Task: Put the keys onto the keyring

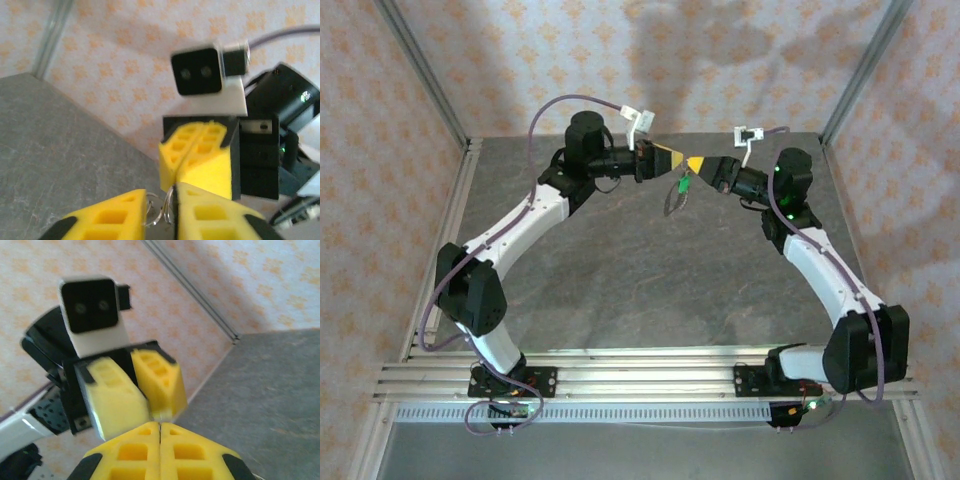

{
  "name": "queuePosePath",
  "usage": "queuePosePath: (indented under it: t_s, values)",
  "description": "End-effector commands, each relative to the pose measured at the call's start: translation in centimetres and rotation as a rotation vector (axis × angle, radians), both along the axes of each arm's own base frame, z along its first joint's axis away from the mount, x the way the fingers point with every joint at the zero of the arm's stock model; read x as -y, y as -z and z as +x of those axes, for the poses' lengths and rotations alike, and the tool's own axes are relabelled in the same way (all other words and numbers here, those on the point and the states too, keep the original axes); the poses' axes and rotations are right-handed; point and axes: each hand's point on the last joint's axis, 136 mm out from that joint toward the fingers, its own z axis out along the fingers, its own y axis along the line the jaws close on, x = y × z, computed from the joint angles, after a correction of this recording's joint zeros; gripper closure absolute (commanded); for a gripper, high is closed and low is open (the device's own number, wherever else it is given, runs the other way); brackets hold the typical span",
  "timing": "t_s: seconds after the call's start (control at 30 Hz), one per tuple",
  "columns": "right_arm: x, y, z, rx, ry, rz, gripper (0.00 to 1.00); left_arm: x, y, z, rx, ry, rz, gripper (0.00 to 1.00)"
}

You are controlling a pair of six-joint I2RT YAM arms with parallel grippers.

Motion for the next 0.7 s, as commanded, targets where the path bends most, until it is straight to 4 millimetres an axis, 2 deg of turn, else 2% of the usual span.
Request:
queuePosePath:
  t_s: [0.0, 0.1, 0.27, 0.47, 0.67]
  values:
    - [0.4, 0.0, -0.5, 0.045, 0.016, -0.102, 1.00, -2.3, -3.7, 0.0, 0.103, -0.072, -0.040, 0.72]
    - [0.5, 0.3, -0.5, 0.049, 0.022, -0.147, 1.00, -3.0, -3.5, 0.0, 0.108, -0.084, -0.011, 0.64]
    - [0.4, 0.5, -0.2, 0.056, 0.003, -0.210, 1.00, -3.0, -1.7, -0.7, 0.088, -0.019, 0.091, 0.53]
    - [-0.2, 1.0, -0.3, 0.047, -0.091, -0.302, 1.00, -2.6, 0.8, -1.7, 0.058, 0.091, 0.210, 0.49]
    - [-0.4, 0.5, -0.7, 0.053, -0.155, -0.357, 1.00, -2.4, 1.8, -2.0, 0.048, 0.159, 0.249, 0.48]
